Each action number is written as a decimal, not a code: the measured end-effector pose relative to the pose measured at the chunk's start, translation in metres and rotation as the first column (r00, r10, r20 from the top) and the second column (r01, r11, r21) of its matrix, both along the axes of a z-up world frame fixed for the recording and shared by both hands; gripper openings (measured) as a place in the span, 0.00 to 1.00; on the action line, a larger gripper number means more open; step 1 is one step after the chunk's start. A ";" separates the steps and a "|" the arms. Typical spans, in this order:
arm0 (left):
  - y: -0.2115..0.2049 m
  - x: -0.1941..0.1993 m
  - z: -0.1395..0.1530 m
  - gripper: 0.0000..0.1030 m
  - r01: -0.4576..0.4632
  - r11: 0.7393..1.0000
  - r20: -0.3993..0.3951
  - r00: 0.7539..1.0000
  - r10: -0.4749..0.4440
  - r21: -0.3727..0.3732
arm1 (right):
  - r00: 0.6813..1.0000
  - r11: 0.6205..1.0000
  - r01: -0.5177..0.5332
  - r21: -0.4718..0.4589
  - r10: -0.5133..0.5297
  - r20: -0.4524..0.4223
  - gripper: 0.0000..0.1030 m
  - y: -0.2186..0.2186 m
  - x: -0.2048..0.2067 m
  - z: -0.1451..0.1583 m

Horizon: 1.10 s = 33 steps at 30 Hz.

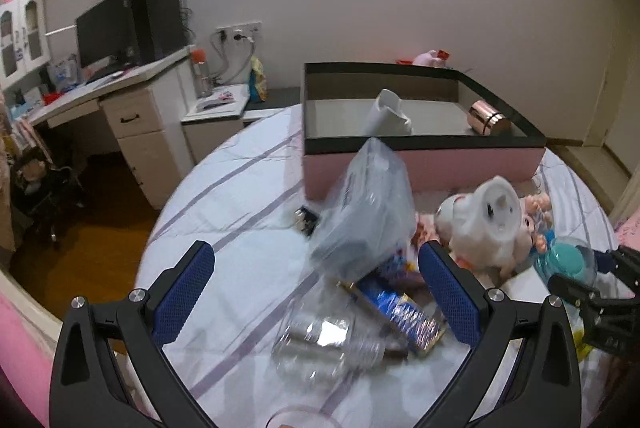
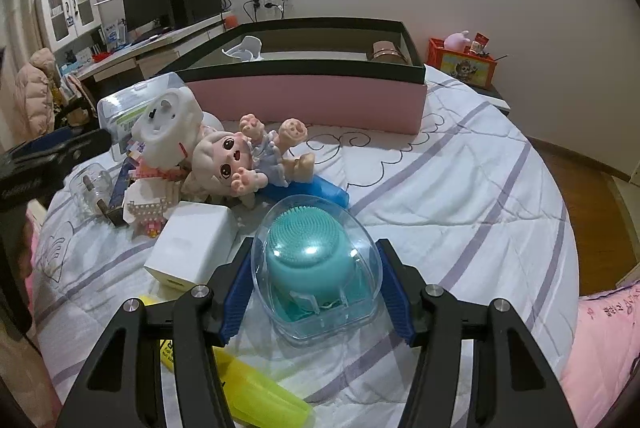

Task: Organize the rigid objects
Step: 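Grasp the teal brush case with the right tool while the left tool grasps the clear plastic box, then carry the teal brush case with the right tool while the left tool carries the clear box toward the tray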

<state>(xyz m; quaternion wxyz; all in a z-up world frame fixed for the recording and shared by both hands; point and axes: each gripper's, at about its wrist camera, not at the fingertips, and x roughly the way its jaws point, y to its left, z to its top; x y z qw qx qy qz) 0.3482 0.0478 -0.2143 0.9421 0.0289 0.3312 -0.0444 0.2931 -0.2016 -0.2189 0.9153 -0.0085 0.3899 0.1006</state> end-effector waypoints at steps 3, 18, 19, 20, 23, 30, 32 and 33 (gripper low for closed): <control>-0.006 0.011 -0.002 1.00 0.031 1.000 -0.016 0.999 -0.031 -0.004 | 1.000 1.000 -0.003 0.003 0.003 -0.001 0.58 0.000 0.002 0.000; -0.014 0.039 -0.007 0.37 0.086 0.996 -0.069 0.994 -0.088 -0.037 | 0.999 1.000 -0.008 -0.003 0.008 -0.035 0.57 0.001 0.012 -0.003; -0.015 0.038 -0.007 0.36 0.073 0.997 -0.065 0.995 -0.074 -0.025 | 0.999 1.000 -0.009 -0.004 0.008 -0.037 0.57 0.001 0.013 -0.003; -0.016 0.036 -0.007 0.36 0.072 0.997 -0.062 0.995 -0.073 -0.010 | 0.999 1.000 -0.008 -0.006 0.008 -0.036 0.57 0.002 0.014 -0.003; -0.012 0.030 -0.005 0.35 0.072 0.997 -0.057 0.996 -0.074 -0.032 | 0.999 1.000 -0.011 -0.005 0.011 -0.040 0.57 0.002 0.016 -0.003; 0.005 0.009 0.006 0.34 0.022 0.998 -0.029 0.999 -0.024 -0.056 | 0.999 1.000 -0.017 -0.021 0.017 -0.027 0.56 0.004 0.013 -0.002; 0.009 0.002 0.009 0.34 0.021 0.998 -0.023 0.999 -0.022 -0.065 | 1.000 1.000 -0.011 -0.020 0.011 -0.014 0.56 0.004 0.009 0.000; 0.011 -0.002 0.011 0.34 0.016 0.997 -0.009 1.000 -0.016 -0.074 | 1.000 1.000 -0.012 -0.019 0.011 -0.013 0.56 0.004 0.008 0.001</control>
